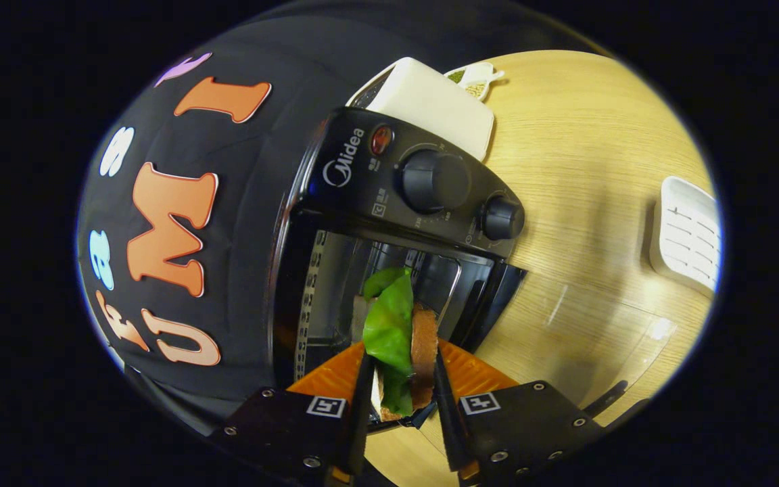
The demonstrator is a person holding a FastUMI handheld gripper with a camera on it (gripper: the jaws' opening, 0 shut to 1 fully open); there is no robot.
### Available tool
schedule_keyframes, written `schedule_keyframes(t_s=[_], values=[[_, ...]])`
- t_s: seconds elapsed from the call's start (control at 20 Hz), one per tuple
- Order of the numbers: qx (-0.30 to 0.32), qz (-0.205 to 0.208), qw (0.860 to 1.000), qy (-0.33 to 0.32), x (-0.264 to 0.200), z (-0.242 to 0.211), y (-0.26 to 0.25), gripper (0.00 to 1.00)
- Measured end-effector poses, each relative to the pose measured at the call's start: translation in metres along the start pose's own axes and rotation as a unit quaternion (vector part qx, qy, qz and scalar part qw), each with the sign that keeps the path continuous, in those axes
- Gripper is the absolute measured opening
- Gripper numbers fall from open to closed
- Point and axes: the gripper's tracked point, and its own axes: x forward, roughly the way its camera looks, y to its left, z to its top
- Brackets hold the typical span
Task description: Open the toaster oven, put the food inside, and close the toaster oven door.
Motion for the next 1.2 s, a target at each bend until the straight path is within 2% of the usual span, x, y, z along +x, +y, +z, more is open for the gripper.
schedule_keyframes(t_s=[0.05,0.15,0.3,0.4,0.7,0.9,1.0,1.2], values=[[0.001,-0.007,1.000,0.003,0.003,-0.002,-0.002,0.49],[-0.002,-0.019,1.000,0.013,0.007,-0.008,-0.007,0.59],[-0.010,-0.028,0.999,0.025,0.007,-0.016,-0.010,0.85],[-0.017,-0.030,0.999,0.026,0.002,-0.016,-0.012,0.97],[-0.052,-0.023,0.998,0.009,-0.034,-0.007,-0.014,0.99],[-0.119,-0.039,0.992,0.002,-0.070,-0.009,-0.028,0.98],[-0.176,-0.042,0.984,0.009,-0.088,-0.017,-0.034,0.98],[-0.291,-0.067,0.954,0.003,-0.116,-0.025,-0.051,0.98]])
